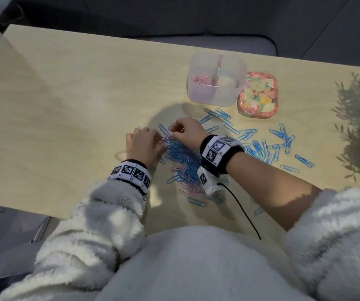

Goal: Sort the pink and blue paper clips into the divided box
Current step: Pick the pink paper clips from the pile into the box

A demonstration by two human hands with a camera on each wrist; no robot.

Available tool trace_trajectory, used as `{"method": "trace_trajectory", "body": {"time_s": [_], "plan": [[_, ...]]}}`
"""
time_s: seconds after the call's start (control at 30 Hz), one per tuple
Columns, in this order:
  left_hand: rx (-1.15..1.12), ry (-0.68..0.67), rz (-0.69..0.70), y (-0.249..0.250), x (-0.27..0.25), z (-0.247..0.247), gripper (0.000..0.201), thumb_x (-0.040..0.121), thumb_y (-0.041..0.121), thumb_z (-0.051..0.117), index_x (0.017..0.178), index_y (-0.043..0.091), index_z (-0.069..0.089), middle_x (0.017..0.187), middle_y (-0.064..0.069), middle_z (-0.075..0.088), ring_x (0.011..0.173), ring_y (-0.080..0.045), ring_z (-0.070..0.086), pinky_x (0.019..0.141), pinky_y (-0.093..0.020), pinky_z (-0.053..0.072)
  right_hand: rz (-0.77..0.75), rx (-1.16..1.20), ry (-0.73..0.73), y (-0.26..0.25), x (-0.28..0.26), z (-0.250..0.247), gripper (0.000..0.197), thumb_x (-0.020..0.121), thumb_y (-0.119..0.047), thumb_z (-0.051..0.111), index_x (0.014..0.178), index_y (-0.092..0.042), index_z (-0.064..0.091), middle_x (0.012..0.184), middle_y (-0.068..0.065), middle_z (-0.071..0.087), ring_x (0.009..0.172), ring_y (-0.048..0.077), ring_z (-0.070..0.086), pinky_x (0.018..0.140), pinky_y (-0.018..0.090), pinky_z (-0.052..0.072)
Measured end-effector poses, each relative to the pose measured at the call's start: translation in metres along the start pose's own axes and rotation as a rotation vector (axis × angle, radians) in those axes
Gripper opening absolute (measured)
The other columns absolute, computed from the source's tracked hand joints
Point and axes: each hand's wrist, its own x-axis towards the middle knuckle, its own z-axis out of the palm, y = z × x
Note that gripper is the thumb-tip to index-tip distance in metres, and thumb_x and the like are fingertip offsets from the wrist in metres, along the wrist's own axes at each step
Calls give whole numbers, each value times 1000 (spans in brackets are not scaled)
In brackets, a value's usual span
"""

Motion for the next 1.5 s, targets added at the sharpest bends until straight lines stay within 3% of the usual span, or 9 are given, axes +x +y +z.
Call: {"method": "trace_trajectory", "body": {"time_s": [0.23, 0.47, 0.6, 0.73, 0.83, 0.97, 1.13, 1.3, 1.5], "plan": [[-83, -102, 83, -12, 2, -1, 21, 83, 23, 62, 103, 18, 61, 105, -3, 59, 100, -24, 55, 90, -37, 30, -107, -345, -100, 0, 10, 8, 17, 84, -14, 63, 97, -3, 65, 105, 15, 63, 99, 28, 57, 84, 32, 40], [-17, -81, 234, -16, 7, 3, 12, 89, 22, 56, 97, 15, 61, 103, -5, 60, 103, -24, 52, 89, -36, 31, 6, -29, 28, 22, -4, -9, 4, 79, -7, 67, 81, -5, 65, 79, 9, 63, 73, 16, 53, 69, 25, 42], [-104, -69, 294, -19, 11, 5, 9, 87, 15, 58, 90, 7, 59, 94, -11, 62, 91, -30, 56, 80, -39, 38, 75, 352, 51, 29, -18, -28, 21, 80, 0, 65, 68, -15, 58, 64, 1, 56, 51, 3, 51, 54, 15, 43], [-384, -64, 175, -20, 18, -3, 12, 90, 13, 54, 100, 10, 59, 87, -5, 62, 79, -18, 54, 72, -26, 43, 173, 673, 35, 32, -27, -38, 22, 80, 10, 60, 69, -8, 57, 50, -1, 59, 39, 4, 49, 42, 13, 40], [-687, -156, 30, -16, 28, -14, 20, 95, 6, 40, 107, 10, 55, 77, 0, 52, 70, -11, 53, 54, -9, 43, 188, 606, 51, 37, -30, -44, 23, 79, 10, 62, 68, -10, 58, 45, -4, 61, 37, 1, 51, 39, 13, 41], [-997, -248, -322, -7, 53, -16, 23, 90, 8, 38, 73, 14, 52, 66, -1, 44, 57, -14, 42, 52, -21, 35, 277, 476, 196, 53, -29, -47, 22, 79, 8, 61, 64, -8, 59, 40, -3, 57, 32, 7, 48, 35, 14, 39], [-618, -297, -113, 5, 62, -10, 18, 87, 33, 57, 82, 16, 56, 74, 2, 54, 63, -12, 47, 61, -28, 40, 323, 647, 263, 51, -30, -48, 19, 88, 8, 43, 84, 0, 60, 37, -5, 54, 29, 1, 43, 32, 11, 33], [-350, -209, -45, 14, 62, -1, 9, 82, 23, 65, 86, 16, 60, 87, 3, 59, 84, -16, 55, 76, -28, 42, 493, 1222, 136, 45, -20, -56, 31, 84, -14, 30, 55, -14, 42, 50, 2, 45, 34, 11, 35, 41, 14, 27], [-419, -168, -56, 5, 66, -15, 12, 84, 20, 65, 89, 10, 68, 70, 2, 51, 65, -11, 45, 59, -23, 35, 387, 694, 95, 35, -10, -42, 21, 90, -10, 51, 69, -10, 53, 59, 5, 46, 35, 9, 42, 34, 14, 28]]}}
